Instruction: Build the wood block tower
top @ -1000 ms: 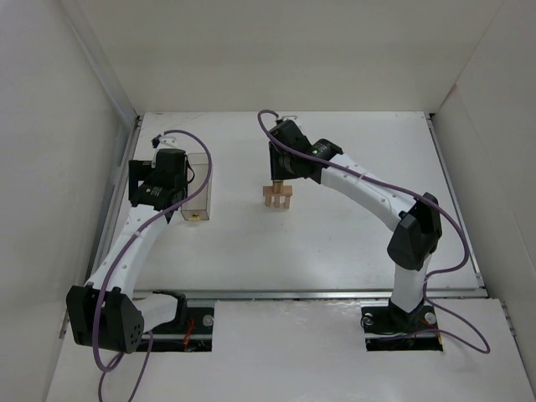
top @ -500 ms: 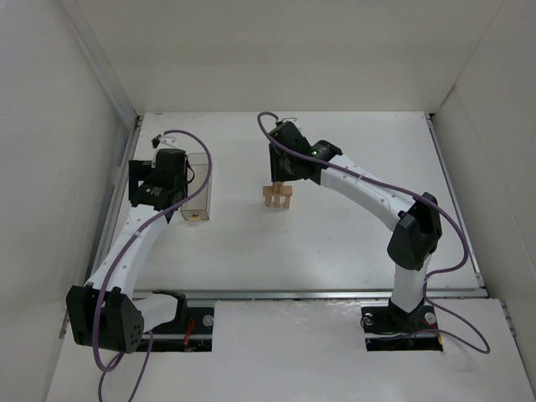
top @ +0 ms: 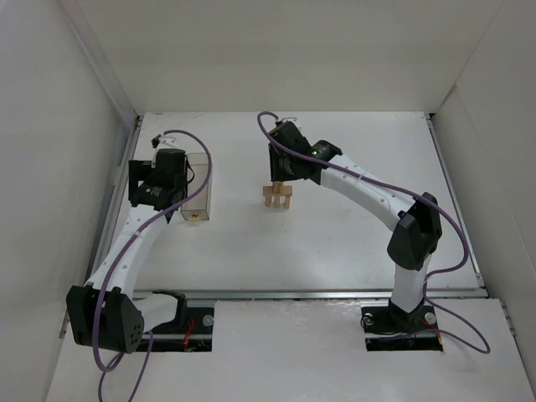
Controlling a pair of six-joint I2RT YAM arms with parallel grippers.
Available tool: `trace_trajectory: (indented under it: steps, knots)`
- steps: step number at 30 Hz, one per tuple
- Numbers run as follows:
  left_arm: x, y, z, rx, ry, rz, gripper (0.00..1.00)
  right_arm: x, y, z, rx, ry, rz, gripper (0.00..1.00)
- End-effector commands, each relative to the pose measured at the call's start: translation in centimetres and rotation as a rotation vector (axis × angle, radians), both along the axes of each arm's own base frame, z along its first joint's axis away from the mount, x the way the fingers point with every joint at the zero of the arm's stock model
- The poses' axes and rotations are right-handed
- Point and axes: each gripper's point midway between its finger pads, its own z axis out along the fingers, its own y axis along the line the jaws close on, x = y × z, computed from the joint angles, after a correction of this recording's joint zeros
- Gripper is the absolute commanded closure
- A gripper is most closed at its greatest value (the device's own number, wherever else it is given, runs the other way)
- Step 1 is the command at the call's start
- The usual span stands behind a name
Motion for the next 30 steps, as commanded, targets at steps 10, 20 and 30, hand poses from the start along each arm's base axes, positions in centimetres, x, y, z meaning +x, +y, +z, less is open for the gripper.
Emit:
trace_trajectory:
  steps: [10, 20, 30]
  knots:
    - [0.34, 0.27, 1.53, -0.012, -0.054, 0.019, 0.01, 0.35, 0.88, 3.62, 0.085, -0.074, 0.008, 1.0]
    - [0.34, 0.27, 1.53, -0.012, -0.054, 0.019, 0.01, 0.82, 0.7, 3.56, 0.084, -0.075, -0.002, 0.96]
    - [0.34, 0.27, 1.53, -0.012, -0.054, 0.019, 0.01, 0.89, 0.5, 3.79, 0.073, -0.082, -0.002, 0.44]
